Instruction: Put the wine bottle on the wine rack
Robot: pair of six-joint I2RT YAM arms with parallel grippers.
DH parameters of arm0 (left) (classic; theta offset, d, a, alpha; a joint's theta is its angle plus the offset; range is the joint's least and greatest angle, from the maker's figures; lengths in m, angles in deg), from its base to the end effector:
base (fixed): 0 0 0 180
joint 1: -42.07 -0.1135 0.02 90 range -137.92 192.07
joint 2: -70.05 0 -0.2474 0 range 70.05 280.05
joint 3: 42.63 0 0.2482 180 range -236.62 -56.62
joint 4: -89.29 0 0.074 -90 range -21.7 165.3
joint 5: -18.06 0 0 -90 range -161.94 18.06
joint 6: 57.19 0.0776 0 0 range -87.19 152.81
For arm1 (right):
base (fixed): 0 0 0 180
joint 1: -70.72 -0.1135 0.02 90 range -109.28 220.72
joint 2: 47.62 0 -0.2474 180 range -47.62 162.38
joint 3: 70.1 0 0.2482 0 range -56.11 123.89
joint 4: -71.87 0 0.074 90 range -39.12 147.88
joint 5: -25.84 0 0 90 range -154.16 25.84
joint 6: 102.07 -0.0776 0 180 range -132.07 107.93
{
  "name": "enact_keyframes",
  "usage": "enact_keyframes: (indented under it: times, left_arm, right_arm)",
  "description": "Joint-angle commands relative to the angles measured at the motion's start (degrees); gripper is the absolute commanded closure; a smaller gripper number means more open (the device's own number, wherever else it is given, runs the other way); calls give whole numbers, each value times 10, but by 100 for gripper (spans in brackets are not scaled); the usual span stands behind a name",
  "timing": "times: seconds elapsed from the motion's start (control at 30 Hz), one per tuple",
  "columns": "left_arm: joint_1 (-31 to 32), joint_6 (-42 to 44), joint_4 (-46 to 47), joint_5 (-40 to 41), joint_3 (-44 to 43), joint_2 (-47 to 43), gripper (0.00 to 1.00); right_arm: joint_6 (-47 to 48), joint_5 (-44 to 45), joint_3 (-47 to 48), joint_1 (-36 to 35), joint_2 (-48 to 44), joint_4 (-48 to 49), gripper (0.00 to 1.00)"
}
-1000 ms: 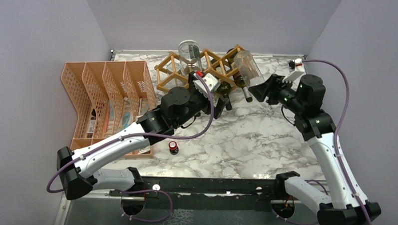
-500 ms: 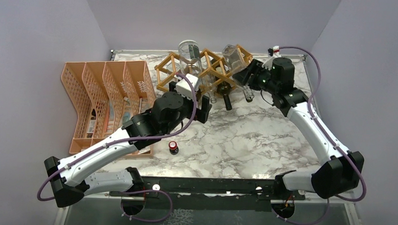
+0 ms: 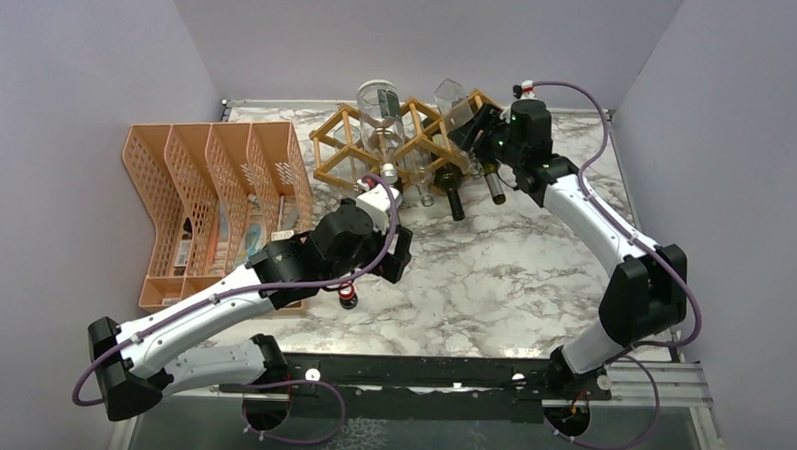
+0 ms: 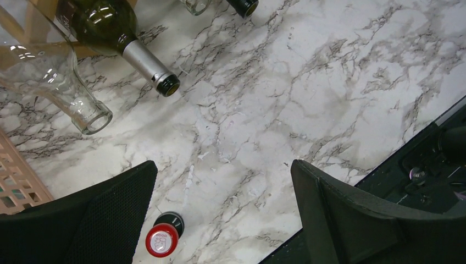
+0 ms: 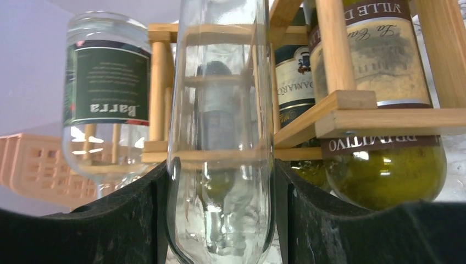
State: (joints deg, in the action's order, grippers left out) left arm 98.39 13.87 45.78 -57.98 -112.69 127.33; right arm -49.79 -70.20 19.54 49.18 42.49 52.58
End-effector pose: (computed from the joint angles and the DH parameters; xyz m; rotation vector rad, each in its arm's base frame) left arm 0.1579 -0.2032 0.3003 0.5421 2.0653 -0.5333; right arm 0.3792 0.1585 0.3078 0.2074 1.9851 0.7850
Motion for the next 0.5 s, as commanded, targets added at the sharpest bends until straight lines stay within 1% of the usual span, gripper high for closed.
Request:
enact_keyframes:
  times: [0.0,0.2,0.33,0.43,0.47]
  left_arm:
    - [-1,11,2,-10,6,-9,1]
    - [0,9,3,3,-4,19,1]
    - [-1,9,4,18,-8,23,1]
    - [-1,8,4,22,-10,26,1]
    - [-1,8,3,21,-11,26,1]
  right_arm:
    - [-1,17,38,-2,21,58,99]
    - [10,9,52,-1,49,52,88]
    - [8,21,67,-2,64,29,81]
    - [7,18,84,-2,78,1,68]
    - [8,15,86,-1,80,-4,65]
